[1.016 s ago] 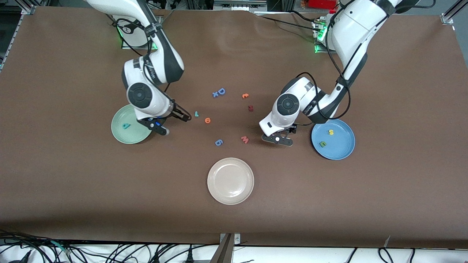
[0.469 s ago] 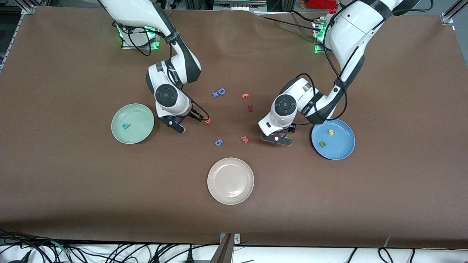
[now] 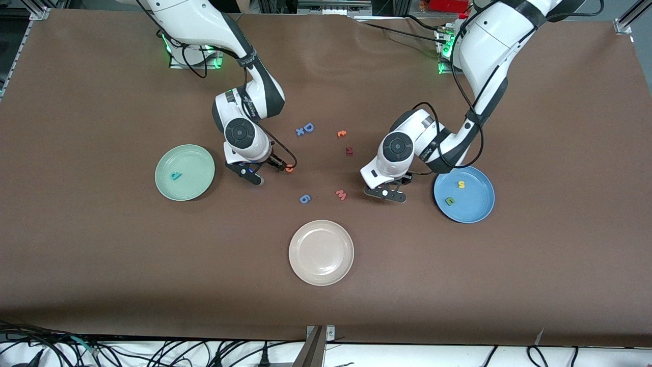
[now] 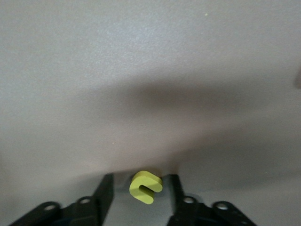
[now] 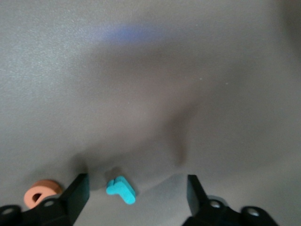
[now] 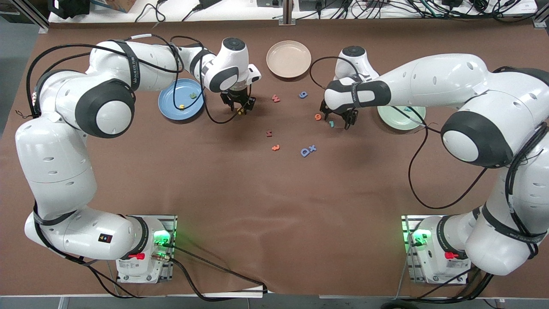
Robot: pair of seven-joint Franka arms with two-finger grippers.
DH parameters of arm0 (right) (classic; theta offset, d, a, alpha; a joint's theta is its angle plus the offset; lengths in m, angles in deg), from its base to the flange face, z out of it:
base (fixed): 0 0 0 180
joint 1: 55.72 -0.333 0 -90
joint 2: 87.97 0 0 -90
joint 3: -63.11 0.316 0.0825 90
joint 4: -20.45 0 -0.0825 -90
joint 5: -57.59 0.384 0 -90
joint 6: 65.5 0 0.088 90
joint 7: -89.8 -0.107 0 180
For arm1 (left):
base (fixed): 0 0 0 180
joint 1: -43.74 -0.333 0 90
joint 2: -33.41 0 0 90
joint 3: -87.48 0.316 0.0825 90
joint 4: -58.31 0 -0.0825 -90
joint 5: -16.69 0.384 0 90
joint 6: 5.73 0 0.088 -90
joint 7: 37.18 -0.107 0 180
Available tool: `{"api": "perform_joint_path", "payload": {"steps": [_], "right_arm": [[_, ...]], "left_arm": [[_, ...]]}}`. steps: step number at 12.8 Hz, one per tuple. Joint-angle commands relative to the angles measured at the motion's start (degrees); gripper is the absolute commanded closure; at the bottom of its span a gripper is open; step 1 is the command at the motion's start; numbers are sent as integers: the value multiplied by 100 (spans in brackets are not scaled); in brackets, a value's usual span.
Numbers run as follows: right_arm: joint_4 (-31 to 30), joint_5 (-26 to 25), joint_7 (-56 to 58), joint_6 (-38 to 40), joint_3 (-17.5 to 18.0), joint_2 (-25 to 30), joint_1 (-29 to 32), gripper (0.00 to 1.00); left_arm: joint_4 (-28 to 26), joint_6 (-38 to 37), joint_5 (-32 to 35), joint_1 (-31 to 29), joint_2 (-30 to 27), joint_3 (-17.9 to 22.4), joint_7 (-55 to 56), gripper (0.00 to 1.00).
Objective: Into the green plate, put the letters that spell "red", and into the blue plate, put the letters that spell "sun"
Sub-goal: 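Grasp another yellow u and a teal letter with the left and right grippers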
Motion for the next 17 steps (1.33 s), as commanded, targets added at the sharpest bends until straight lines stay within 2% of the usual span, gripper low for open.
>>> {"api": "perform_joint_path", "payload": {"steps": [1,2,4,7,8,9,10,13,17], "right_arm": [[-44,110,-45,-64,-7,16,-86,12],[-79,110,-71,-55,-6,42,-95,12],[-114,110,-124,-55,107,69,-95,16],[-201,110,-115,-29,108,366,-95,16],[-254,101,-37,-29,108,455,-95,16],[-385,84,86,-98,108,525,-95,28],[-491,83,296,-230,99,561,-95,31],[-1053,83,631,-1327,108,605,-95,31],[-1072,75,729,-1523,152,588,-95,31]], "left_arm": [[-4,-53,156,-12,24,16,-107,83],[-4,-61,104,-20,25,16,-99,92],[-4,-105,103,-143,-2,7,-98,92],[206,-824,95,-240,-308,-11,-194,92],[225,-939,95,-327,-396,-19,-517,91],[225,-1010,77,-476,-536,-11,-808,89],[234,-1167,-27,-669,-677,-19,-1228,90],[251,-1396,-459,-1389,-924,-11,-2994,90],[242,-1267,-214,-2233,-706,33,-4499,90]]}}
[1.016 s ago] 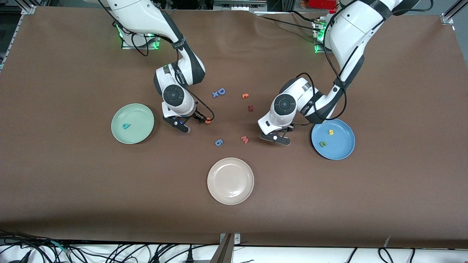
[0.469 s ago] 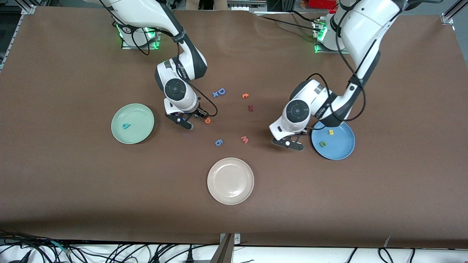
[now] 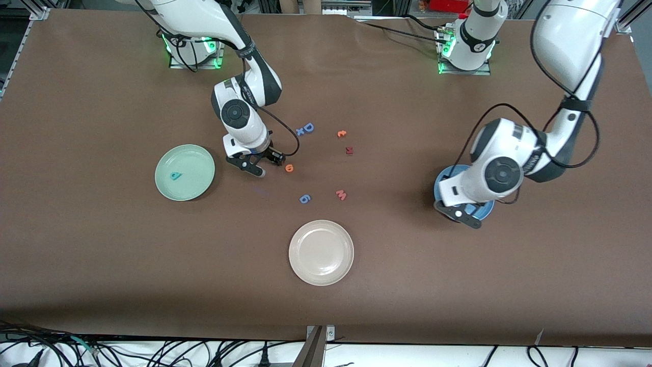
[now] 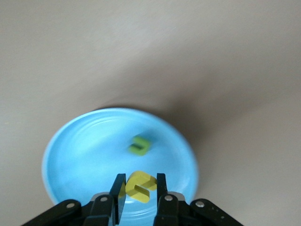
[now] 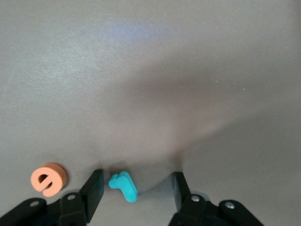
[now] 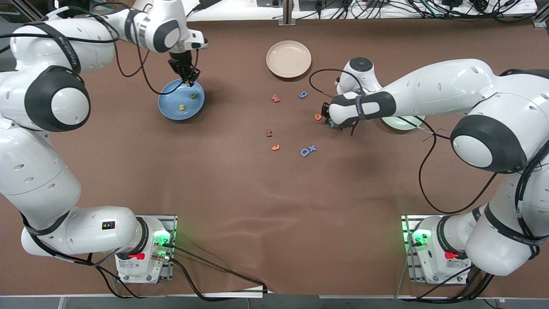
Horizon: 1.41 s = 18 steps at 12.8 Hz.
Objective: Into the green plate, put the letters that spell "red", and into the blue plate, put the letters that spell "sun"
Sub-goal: 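Grasp another yellow u and a teal letter with the left and right grippers, then release the u and teal letter onto the blue and green plates with both grippers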
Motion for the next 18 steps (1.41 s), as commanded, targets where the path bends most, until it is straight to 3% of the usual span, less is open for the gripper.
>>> {"api": "perform_joint_path", "payload": {"steps": [1,2,4,5,8,10,14,18], "right_arm": [[-173,74,129,-130,36,166,-29,38],[-173,74,129,-130,36,166,-29,46],[-164,74,129,-130,36,149,-29,51],[-173,74,129,-130,36,140,-29,64],[-173,74,129,-130,36,122,-29,79],[-164,74,129,-121,36,105,-29,85],[-120,83,138,-68,36,140,-29,85],[151,83,269,852,-226,464,-20,85]], "left_arm": [[-71,427,305,-485,227,-17,-836,90],[-71,683,542,-591,394,-17,-942,90],[-124,983,676,-724,614,-9,-952,90],[-150,1054,693,-715,667,-9,-935,86],[-238,1046,676,-733,659,-9,-917,81],[-247,1046,676,-742,642,-9,-952,0],[-204,608,676,-698,274,-70,-943,0],[-133,-297,571,-698,-428,-517,-856,0]]}}
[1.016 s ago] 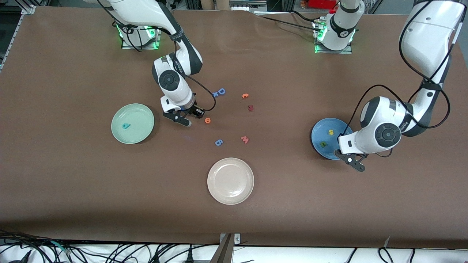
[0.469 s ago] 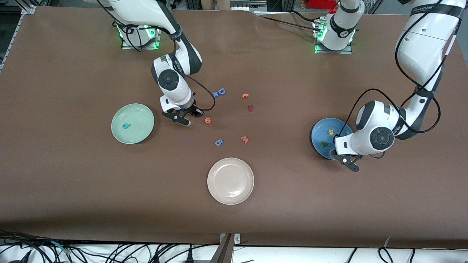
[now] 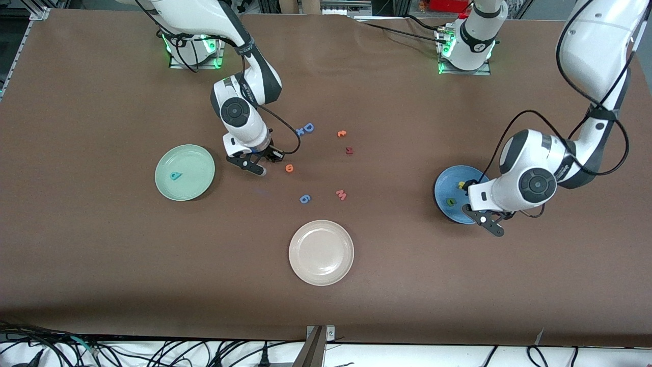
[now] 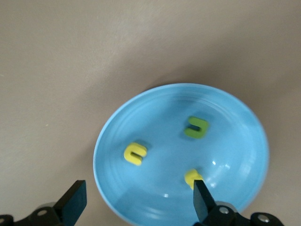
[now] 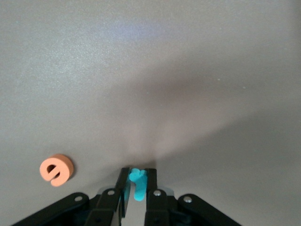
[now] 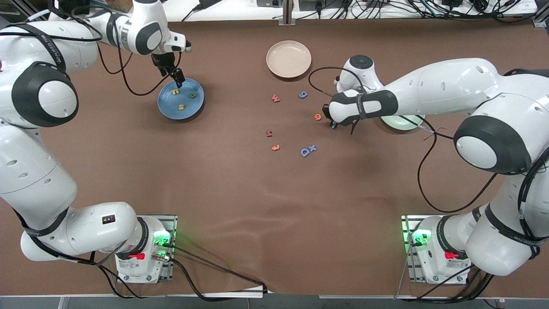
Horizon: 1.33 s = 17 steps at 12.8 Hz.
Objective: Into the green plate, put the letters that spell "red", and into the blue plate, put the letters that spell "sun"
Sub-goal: 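Release the u and teal letter onto the blue and green plates with both grippers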
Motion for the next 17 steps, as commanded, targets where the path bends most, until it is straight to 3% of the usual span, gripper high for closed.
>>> {"api": "perform_joint_path", "payload": {"steps": [1,5,8,10,12,16,17], "right_arm": [[181,84,330,765,-326,376,-17,85],[375,84,1611,1715,-1239,587,-8,85],[375,93,2833,2093,-1977,570,44,85],[349,93,3291,2191,-2260,457,71,85],[314,93,3757,2209,-2366,159,280,84],[313,110,4243,2174,-2358,-150,651,82],[313,110,4243,2183,-2358,-159,651,72]], "left_arm": [[-23,-674,-97,-20,-693,-277,34,0],[758,-1922,-1556,-29,-1344,-287,156,0],[1189,-2844,-1575,15,-1792,-427,919,0],[1505,-3224,-1584,24,-1960,-393,1045,0],[1472,-3217,-1593,59,-2188,-314,1062,0],[1472,-2998,-1750,1146,-2444,1117,1071,0],[1420,-2823,-2021,1392,-2574,1554,1115,0]]}}
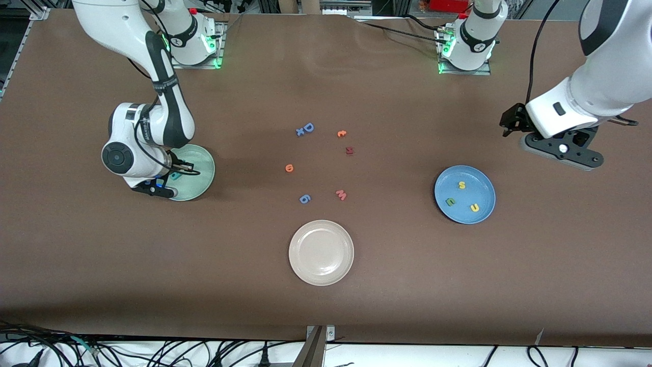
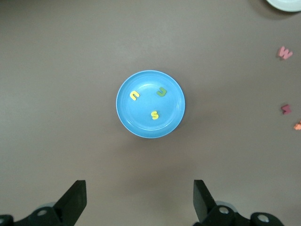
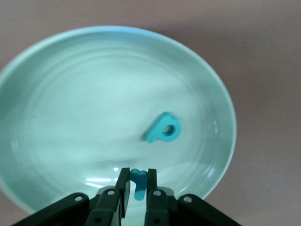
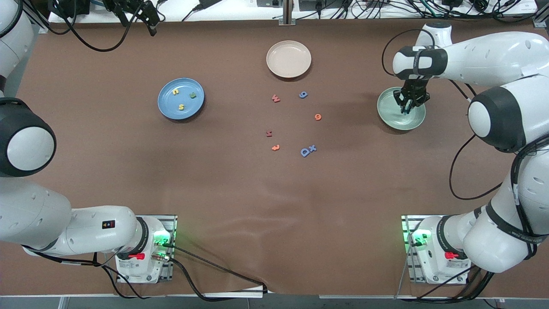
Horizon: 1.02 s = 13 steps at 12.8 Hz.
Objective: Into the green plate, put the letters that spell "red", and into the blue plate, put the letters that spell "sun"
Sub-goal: 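Return the left gripper to rest while the right gripper moves toward the orange e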
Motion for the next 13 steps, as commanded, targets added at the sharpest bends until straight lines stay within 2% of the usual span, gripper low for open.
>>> {"api": "perform_joint_path", "payload": {"steps": [1,2,3,4,6,8,10,13], "right_arm": [[48,118,115,45,13,6,-3,52],[65,109,80,63,13,50,-3,39],[92,118,62,80,13,120,-11,21],[188,118,10,202,13,216,-11,14],[547,188,-629,807,187,427,-81,14],[715,398,-1454,854,687,603,-82,14],[943,443,-2115,636,1162,543,-99,15],[1032,487,-2836,-224,1760,280,-204,14]], "left_arm": [[-192,321,-496,525,-294,793,220,0],[-245,375,-480,535,-373,812,378,0],[-455,506,-454,605,-513,847,519,0],[-753,838,-436,658,-697,917,651,0],[-1089,1052,-462,667,-891,953,844,0],[-1273,1035,-488,667,-1050,953,1186,0],[-1257,991,-488,667,-1059,953,1276,0],[-1160,753,-515,641,-980,935,1267,0]]}}
